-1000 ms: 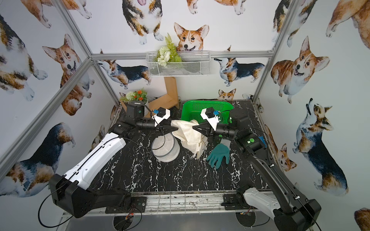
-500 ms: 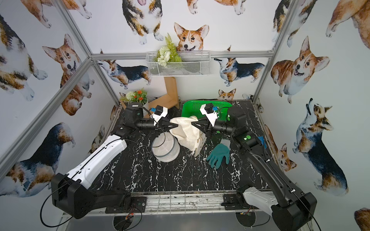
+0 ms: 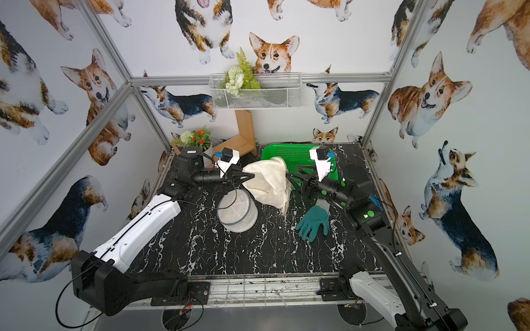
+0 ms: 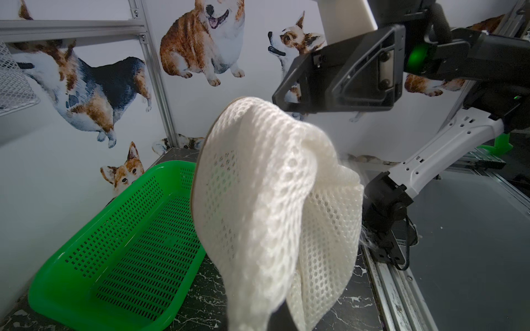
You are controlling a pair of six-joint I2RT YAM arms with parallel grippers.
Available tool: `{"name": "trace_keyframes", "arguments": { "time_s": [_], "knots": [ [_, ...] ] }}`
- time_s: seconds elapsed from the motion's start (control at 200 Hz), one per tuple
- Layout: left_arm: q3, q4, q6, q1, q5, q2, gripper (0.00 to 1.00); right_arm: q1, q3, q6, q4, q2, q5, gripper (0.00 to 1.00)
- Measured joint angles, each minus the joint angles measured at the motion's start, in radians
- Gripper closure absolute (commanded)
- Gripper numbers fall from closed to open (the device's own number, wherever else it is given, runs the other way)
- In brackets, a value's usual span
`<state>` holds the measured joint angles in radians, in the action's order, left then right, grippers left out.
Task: Turn the laundry bag inside out
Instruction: Turn over the laundry bag.
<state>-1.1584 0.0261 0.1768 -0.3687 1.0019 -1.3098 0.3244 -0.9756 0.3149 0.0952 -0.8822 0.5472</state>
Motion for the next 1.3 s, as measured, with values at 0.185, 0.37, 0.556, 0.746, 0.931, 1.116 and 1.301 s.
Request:
{"name": "trace_keyframes", "arguments": {
  "time_s": [0.185,0.37,0.556,0.746,0.931,1.116,1.301],
  "knots": [
    [0.002,-0.013,-0.008,0.000,-0.008,0.003,1.00,0.000,0.030,0.103,-0.035,-0.026,0.004,0.58],
    [0.002,-0.021,-0.014,0.000,-0.010,0.004,1.00,0.000,0.037,0.135,-0.083,-0.061,0.030,0.57],
    [0.002,-0.023,-0.014,0.000,-0.010,0.004,1.00,0.000,0.041,0.151,-0.123,-0.096,0.059,0.62],
    [0.002,-0.028,-0.014,0.000,-0.011,0.003,1.00,0.003,0.054,0.177,-0.175,-0.113,0.092,0.76],
    [0.002,-0.027,-0.014,0.000,-0.011,0.002,1.00,0.005,0.060,0.183,-0.193,-0.113,0.098,0.97],
    [0.002,-0.027,-0.015,0.000,-0.011,0.001,1.00,0.005,0.060,0.182,-0.203,-0.109,0.078,1.00],
    [-0.003,0.006,0.008,0.000,-0.021,0.008,1.00,-0.037,0.040,0.177,-0.193,-0.088,0.021,1.00]
  ]
}}
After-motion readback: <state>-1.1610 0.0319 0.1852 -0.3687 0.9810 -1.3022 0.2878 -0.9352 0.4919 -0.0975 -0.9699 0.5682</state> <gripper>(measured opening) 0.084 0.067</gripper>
